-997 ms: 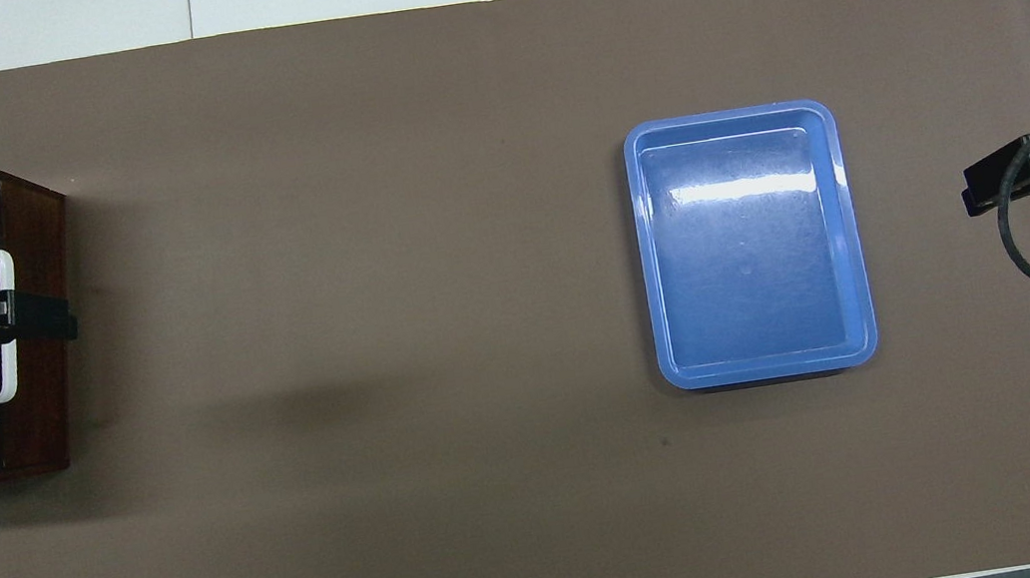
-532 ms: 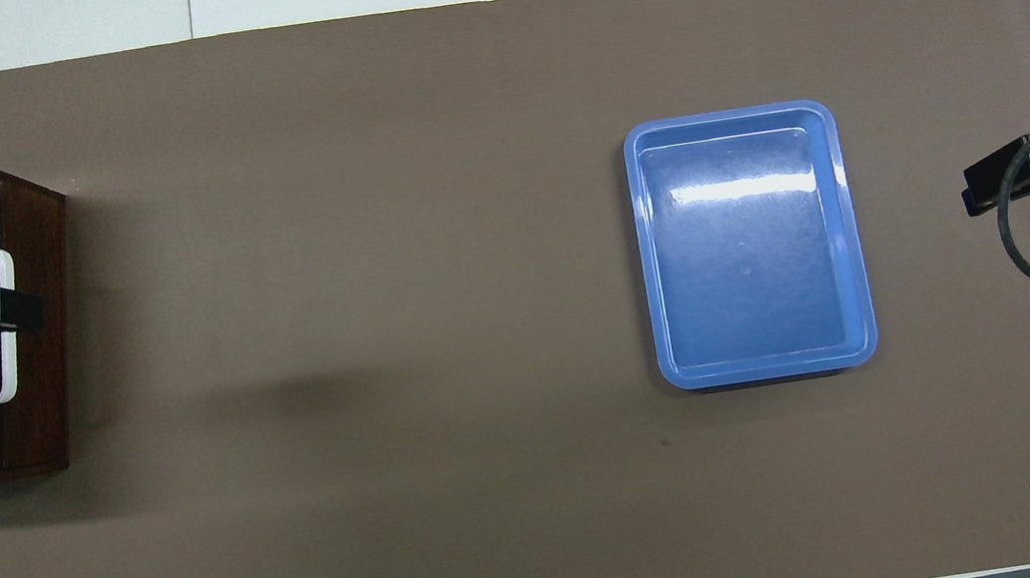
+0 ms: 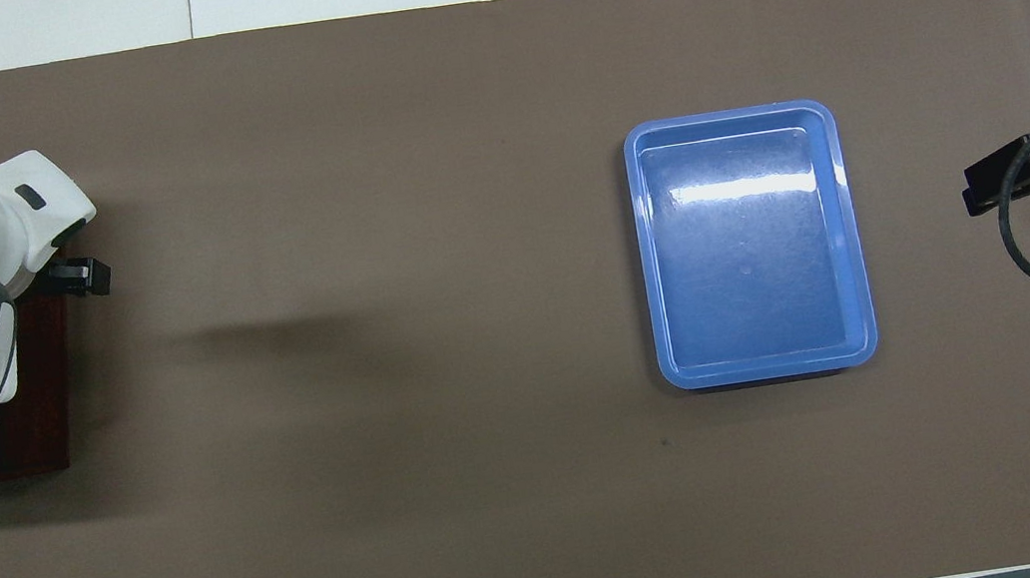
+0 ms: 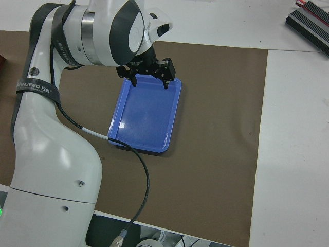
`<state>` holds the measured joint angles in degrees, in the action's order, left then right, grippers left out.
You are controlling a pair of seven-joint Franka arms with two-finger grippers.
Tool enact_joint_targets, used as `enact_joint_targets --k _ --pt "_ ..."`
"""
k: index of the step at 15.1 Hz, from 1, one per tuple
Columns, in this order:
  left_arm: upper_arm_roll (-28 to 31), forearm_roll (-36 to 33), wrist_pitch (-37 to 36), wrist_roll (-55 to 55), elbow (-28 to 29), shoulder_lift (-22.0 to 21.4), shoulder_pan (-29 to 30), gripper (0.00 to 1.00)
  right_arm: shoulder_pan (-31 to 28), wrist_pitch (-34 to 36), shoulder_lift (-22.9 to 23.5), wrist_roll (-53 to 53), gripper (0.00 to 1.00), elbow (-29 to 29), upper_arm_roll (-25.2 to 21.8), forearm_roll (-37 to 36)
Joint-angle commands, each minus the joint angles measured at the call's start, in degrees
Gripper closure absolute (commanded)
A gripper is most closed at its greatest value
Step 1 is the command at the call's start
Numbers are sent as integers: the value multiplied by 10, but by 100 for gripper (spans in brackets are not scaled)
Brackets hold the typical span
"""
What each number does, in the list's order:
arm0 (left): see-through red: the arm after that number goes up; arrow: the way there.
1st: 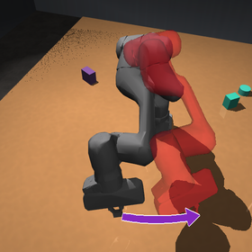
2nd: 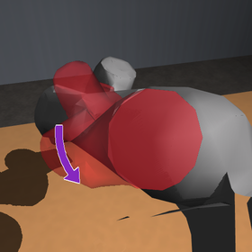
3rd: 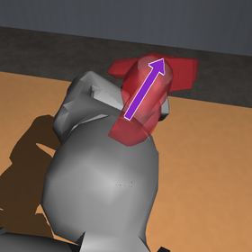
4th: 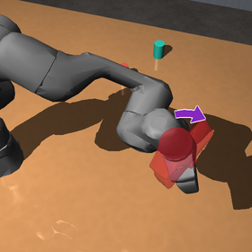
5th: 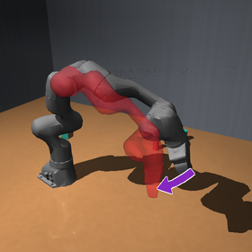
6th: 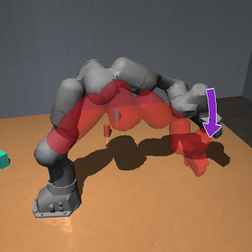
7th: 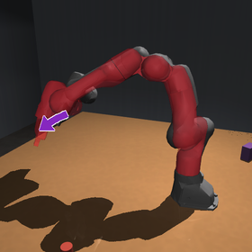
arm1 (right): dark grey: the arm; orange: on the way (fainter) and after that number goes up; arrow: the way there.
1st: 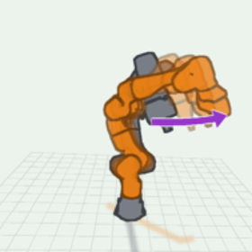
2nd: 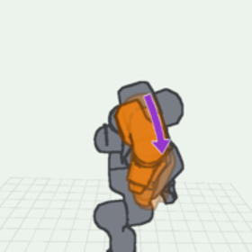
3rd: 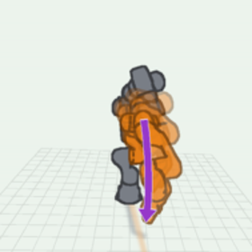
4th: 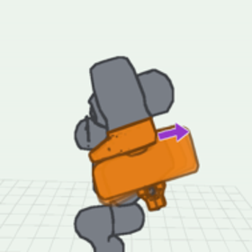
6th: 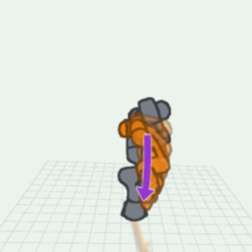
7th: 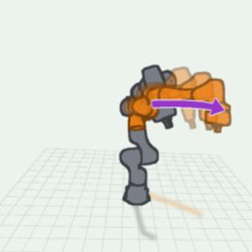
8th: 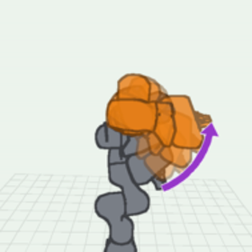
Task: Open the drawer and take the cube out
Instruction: 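Grasp the white drawer handle with the left gripper and pull it open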
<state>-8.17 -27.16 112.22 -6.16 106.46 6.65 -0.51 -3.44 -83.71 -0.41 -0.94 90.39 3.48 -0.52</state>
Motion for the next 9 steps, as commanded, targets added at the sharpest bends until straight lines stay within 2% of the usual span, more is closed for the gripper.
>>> enact_joint_targets --k 1,9 --pt "7 -28 53 -9 31 4 6 0 -12 -8 -6 6 0 5 7 6" --pt "8 -35 130 -8 68 22 60 0 -12 -8 -7 5 0 8 7 3"
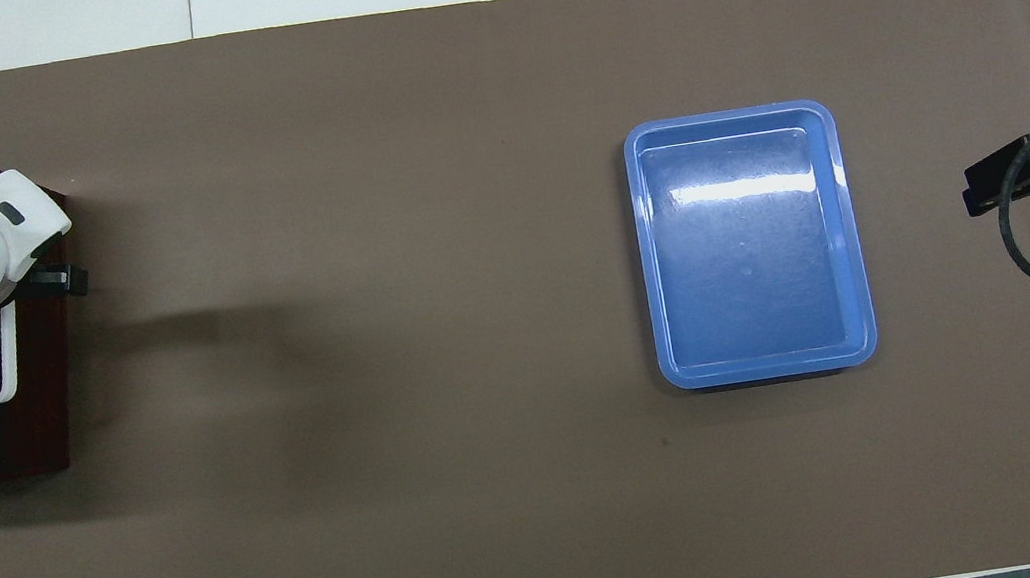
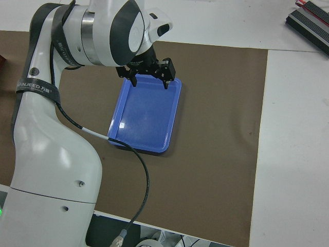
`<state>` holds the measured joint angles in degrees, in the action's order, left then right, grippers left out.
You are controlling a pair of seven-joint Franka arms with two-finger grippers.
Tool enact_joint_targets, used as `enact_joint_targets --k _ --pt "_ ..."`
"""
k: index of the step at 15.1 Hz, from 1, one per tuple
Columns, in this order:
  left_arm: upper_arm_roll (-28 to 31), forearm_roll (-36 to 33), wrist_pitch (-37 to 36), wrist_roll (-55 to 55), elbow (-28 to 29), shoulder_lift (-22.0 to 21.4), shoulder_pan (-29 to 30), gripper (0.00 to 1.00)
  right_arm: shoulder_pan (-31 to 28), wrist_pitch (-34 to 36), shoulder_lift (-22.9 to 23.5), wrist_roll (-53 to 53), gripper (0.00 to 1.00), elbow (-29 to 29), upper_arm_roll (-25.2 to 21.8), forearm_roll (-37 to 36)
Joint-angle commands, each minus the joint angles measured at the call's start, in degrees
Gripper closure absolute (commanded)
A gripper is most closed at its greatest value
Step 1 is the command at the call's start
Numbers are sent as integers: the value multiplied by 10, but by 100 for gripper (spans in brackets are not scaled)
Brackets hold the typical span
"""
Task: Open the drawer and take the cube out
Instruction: 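Grasp the white drawer handle with the left gripper and pull it open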
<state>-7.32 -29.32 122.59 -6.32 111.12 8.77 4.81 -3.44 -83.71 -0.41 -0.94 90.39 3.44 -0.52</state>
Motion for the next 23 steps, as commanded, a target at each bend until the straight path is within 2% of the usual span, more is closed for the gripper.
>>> enact_joint_targets --k 1,14,23 --pt "-1 -15 27 -6 24 5 7 0 -12 -8 -7 5 0 8 7 3" --pt "-4 -15 22 -8 40 6 -4 0 -16 -11 -7 4 0 8 7 3" --pt "-5 -5 -10 -40 36 5 -79 0 -15 -10 -8 6 0 9 7 3"
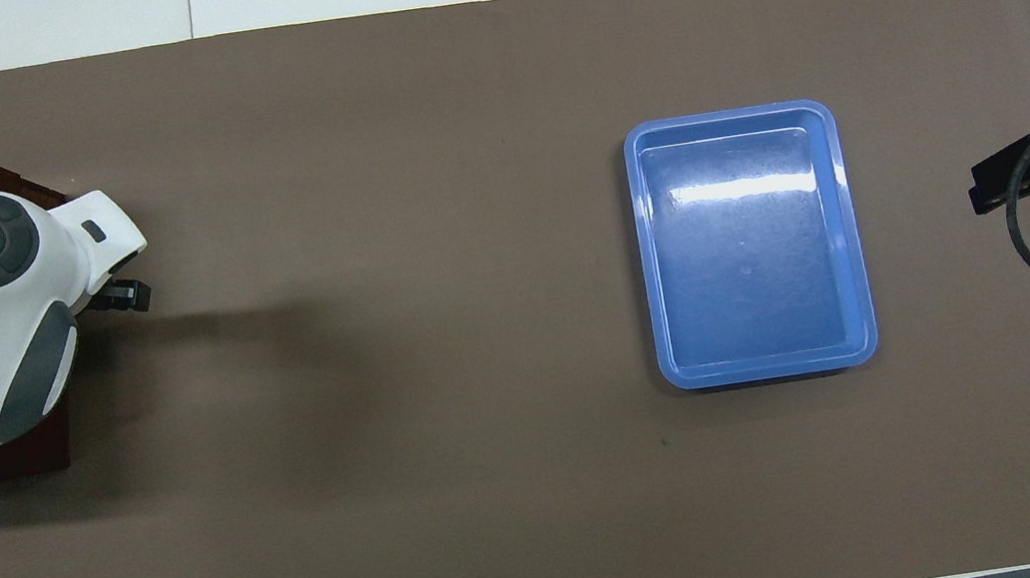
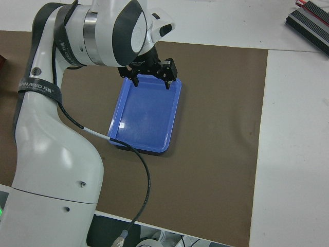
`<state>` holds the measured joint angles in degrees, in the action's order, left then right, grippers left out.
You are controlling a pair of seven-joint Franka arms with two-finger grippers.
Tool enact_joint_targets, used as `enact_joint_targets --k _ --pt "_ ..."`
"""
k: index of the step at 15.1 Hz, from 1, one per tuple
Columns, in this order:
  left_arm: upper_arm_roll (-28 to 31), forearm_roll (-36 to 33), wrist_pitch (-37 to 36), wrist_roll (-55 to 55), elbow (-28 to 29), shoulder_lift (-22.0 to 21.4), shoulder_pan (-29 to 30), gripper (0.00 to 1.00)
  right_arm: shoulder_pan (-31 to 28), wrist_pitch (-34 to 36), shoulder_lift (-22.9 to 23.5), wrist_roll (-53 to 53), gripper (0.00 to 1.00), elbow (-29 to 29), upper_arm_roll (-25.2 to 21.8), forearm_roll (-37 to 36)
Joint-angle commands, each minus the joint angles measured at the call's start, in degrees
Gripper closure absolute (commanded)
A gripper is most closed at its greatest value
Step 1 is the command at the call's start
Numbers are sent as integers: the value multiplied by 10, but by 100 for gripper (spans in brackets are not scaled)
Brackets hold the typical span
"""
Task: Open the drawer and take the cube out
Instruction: 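Grasp the white drawer handle with the left gripper and pull it open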
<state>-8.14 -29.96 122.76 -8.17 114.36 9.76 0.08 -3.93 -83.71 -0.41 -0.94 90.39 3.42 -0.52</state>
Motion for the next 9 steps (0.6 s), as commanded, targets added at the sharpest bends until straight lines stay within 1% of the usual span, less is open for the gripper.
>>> enact_joint_targets --k 1,6,9 --pt "3 9 -16 -28 2 -5 -42 0 -9 -10 -8 8 0 10 7 3" --pt "3 60 -53 -32 -16 -9 -86 0 -10 -10 -8 2 0 10 7 3" --pt "3 75 -59 -40 -18 -12 -104 0 -10 -10 -8 2 0 10 7 3"
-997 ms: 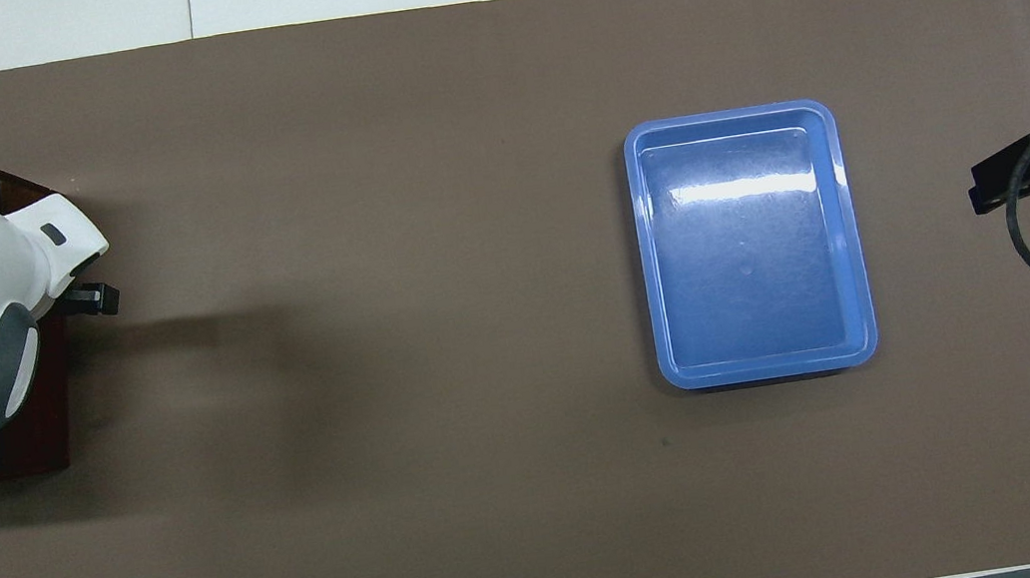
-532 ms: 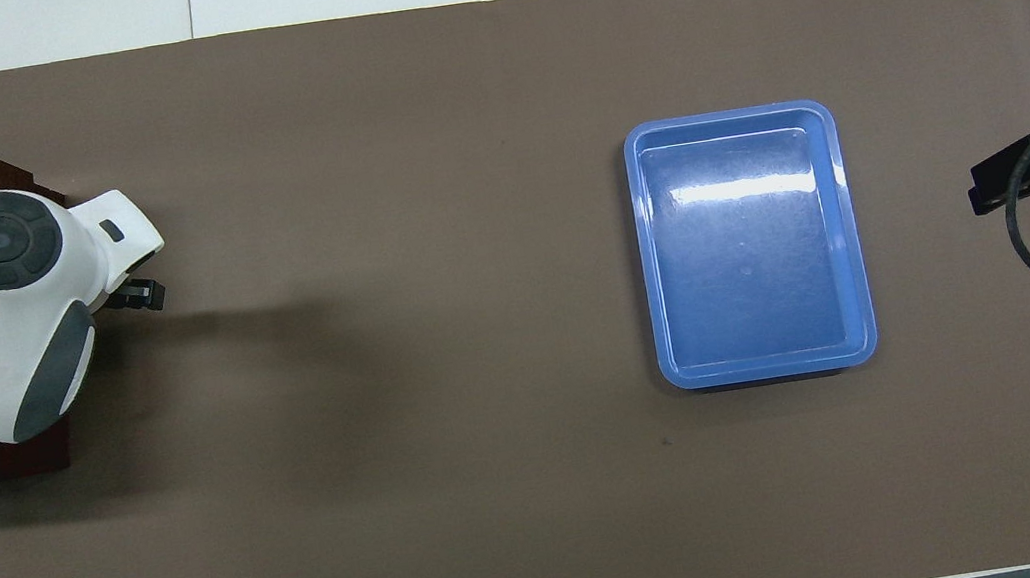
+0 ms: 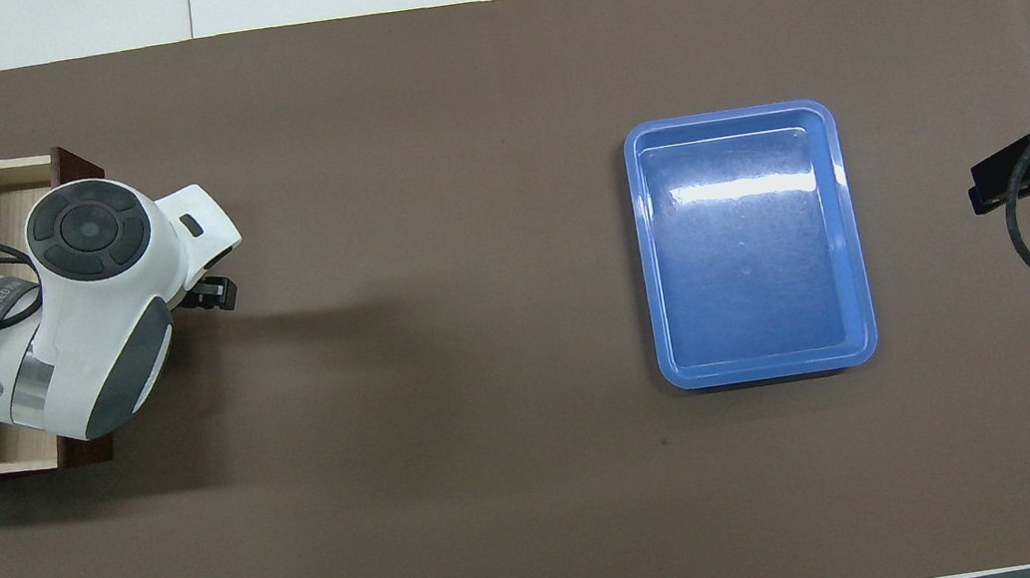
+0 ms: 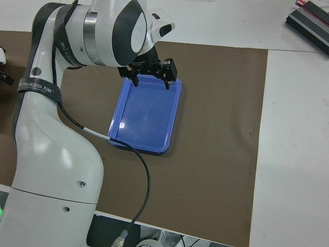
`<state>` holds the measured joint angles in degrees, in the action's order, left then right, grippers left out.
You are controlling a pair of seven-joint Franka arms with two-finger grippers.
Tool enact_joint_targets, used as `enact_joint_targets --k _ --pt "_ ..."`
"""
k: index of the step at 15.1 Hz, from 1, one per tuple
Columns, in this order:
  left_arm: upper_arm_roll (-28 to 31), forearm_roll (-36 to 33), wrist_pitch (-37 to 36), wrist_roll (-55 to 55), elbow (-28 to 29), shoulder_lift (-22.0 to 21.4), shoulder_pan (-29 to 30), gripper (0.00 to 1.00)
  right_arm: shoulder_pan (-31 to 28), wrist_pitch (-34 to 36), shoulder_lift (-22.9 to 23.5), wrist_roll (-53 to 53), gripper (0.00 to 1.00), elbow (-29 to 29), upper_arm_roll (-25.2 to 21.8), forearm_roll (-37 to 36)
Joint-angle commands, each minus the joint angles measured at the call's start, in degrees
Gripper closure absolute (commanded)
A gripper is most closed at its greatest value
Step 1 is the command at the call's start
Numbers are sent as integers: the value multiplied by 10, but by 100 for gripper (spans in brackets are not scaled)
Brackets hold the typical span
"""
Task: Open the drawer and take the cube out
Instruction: 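Grasp the white drawer handle with the left gripper and pull it open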
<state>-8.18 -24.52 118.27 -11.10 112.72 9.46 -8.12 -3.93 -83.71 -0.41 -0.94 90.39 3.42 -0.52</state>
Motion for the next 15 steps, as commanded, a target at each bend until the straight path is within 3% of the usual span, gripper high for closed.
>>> enact_joint_targets --k 1,5,8,12,15 --pt "4 20 -15 -15 -1 -9 -23 0 -10 -9 -8 2 0 10 8 3" --pt "4 20 -23 -16 -7 -9 -28 0 -10 -9 -9 0 0 12 7 3" --pt "4 31 -73 -14 -49 -7 -29 0 -10 -9 -9 0 0 12 7 3" --pt "5 125 -126 -20 -135 -1 -25 0 -10 -9 -9 -1 0 12 7 3" --pt "11 181 -139 -114 -175 -7 -7 0 -10 -9 -8 -1 0 10 8 3"
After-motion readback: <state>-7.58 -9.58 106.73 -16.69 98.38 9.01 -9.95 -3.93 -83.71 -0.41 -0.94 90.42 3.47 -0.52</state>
